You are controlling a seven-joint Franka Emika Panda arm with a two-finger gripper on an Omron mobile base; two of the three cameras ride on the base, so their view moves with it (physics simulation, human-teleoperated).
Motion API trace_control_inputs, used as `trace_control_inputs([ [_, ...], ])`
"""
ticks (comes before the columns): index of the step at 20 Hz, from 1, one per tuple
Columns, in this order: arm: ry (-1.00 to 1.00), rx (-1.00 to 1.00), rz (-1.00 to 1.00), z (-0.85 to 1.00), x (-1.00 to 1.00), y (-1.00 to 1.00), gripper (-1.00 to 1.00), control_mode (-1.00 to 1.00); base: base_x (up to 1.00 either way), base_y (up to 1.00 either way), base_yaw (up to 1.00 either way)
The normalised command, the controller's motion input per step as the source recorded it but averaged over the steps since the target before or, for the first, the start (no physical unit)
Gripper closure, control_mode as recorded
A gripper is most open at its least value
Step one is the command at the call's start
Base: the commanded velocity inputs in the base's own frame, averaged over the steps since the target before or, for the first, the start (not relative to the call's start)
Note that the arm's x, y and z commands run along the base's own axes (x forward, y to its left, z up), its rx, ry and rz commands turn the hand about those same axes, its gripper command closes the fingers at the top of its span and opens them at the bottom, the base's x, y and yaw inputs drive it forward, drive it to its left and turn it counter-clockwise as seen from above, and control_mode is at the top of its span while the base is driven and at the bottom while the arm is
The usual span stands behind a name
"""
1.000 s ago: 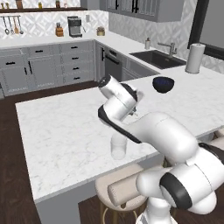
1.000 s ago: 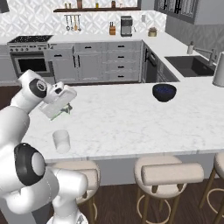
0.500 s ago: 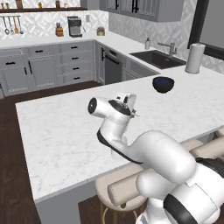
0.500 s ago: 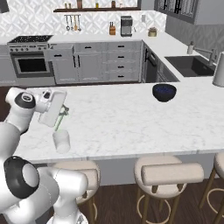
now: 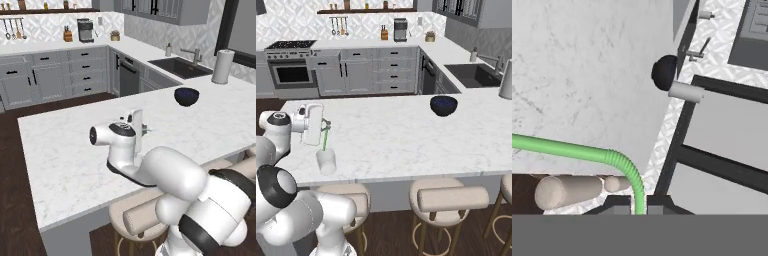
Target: Take a straw from the drawer in front and place it inside the glass cup on the dining counter.
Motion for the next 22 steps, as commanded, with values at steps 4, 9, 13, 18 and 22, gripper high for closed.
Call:
trace_control_inputs([
  [4,0.00,-0.15,0.00,-0.01,0.02,0.49,1.00,-1.00,0.00,0.00,0.00],
  [9,0.00,-0.16,0.00,-0.13,0.03,0.29,1.00,-1.00,0.00,0.00,0.00],
  [13,-0.05,-0.15,-0.01,-0.18,0.03,0.03,1.00,-1.00,0.00,0.00,0.00],
  [18,-0.12,-0.13,-0.01,-0.19,0.00,0.00,1.00,-1.00,0.00,0.00,0.00],
  [22,-0.10,-0.06,-0.01,-0.23,0.00,0.00,1.00,-1.00,0.00,0.00,0.00],
])
